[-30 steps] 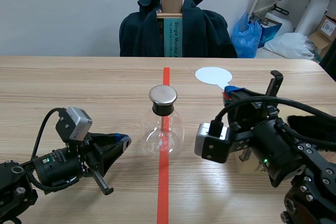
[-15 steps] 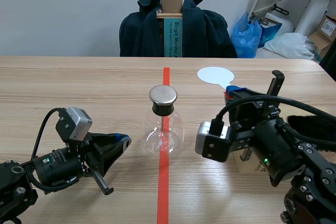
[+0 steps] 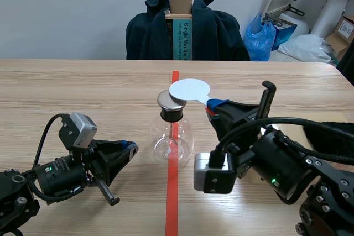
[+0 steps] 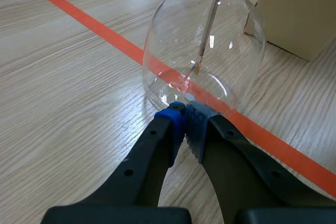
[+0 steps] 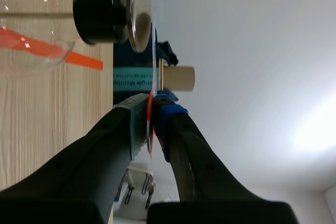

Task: Do the electroscope experiment.
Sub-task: 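Move the plate toward and away from the electroscope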

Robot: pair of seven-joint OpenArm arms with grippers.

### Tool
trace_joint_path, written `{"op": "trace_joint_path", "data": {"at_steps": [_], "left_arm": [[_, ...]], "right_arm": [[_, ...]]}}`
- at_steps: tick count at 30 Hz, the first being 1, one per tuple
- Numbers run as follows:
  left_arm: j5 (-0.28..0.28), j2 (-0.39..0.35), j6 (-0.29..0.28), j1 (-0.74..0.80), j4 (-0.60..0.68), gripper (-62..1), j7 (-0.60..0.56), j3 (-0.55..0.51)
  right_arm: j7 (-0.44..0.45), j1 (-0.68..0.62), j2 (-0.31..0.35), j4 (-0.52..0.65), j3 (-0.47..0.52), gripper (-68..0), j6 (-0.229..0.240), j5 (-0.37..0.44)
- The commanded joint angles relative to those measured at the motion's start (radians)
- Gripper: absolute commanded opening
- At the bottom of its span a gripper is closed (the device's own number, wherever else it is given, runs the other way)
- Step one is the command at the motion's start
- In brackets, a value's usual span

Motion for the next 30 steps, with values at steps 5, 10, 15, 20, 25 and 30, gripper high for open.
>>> {"op": "trace_joint_path", "data": {"at_steps": [5, 10, 15, 20, 25, 30], "left_arm": [[-0.014, 0.010, -0.002, -0.008, 0.018, -57.7, -0.020, -0.006], [-0.014, 0.010, -0.002, -0.008, 0.018, -57.7, -0.020, -0.006], [-0.014, 0.010, -0.002, -0.008, 0.018, -57.7, -0.020, -0.006], [-0.014, 0.010, -0.002, -0.008, 0.018, -57.7, -0.020, -0.006], [-0.014, 0.010, -0.002, -0.008, 0.018, -57.7, -0.020, -0.006], [-0.014, 0.010, -0.002, -0.008, 0.018, -57.7, -0.020, -0.006]], "right_arm": [[0.067, 0.009, 0.008, 0.014, 0.006, -66.7, -0.014, 0.007], [0.100, 0.009, 0.008, 0.014, 0.006, -66.7, -0.014, 0.007], [0.106, 0.009, 0.008, 0.014, 0.006, -66.7, -0.014, 0.007], [0.105, 0.009, 0.008, 0.014, 0.006, -66.7, -0.014, 0.007], [0.079, 0.009, 0.008, 0.014, 0.006, -66.7, -0.014, 0.008], [-0.005, 0.009, 0.008, 0.014, 0.006, -66.7, -0.014, 0.008]]}}
